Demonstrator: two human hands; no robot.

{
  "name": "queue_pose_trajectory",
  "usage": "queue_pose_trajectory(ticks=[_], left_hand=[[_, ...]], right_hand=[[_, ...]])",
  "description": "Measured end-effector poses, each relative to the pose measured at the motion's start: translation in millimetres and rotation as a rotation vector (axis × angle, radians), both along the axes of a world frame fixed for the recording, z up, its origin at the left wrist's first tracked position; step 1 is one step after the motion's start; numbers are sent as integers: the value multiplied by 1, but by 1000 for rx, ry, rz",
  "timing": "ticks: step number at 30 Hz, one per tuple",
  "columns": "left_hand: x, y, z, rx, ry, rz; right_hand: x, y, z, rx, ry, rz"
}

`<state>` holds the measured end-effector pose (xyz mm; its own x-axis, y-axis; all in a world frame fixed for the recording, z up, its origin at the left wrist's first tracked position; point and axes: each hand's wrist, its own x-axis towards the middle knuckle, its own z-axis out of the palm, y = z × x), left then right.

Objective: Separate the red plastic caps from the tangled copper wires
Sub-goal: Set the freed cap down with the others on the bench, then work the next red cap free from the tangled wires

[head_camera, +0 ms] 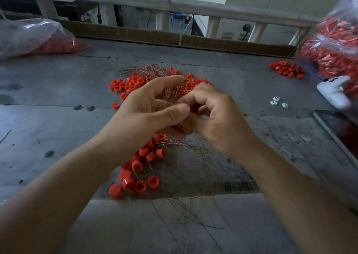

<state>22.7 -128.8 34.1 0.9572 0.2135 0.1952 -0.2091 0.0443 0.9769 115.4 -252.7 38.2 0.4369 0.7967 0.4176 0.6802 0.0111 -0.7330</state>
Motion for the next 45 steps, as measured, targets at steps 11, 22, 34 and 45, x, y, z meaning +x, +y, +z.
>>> queue_pose_trajectory(ticks=[11, 22, 34, 45], left_hand=[[0, 16, 9, -274, -55, 52], [-8, 38, 19, 9, 34, 217], [-3, 47, 0, 711, 357, 268], [-5, 41, 7, 727, 398, 214]], right_hand=[[6, -5, 7, -37, 411, 131], [18, -18, 24, -17, 302, 5], [23, -12, 6, -429, 58, -49], [21, -8, 4, -511, -48, -53]])
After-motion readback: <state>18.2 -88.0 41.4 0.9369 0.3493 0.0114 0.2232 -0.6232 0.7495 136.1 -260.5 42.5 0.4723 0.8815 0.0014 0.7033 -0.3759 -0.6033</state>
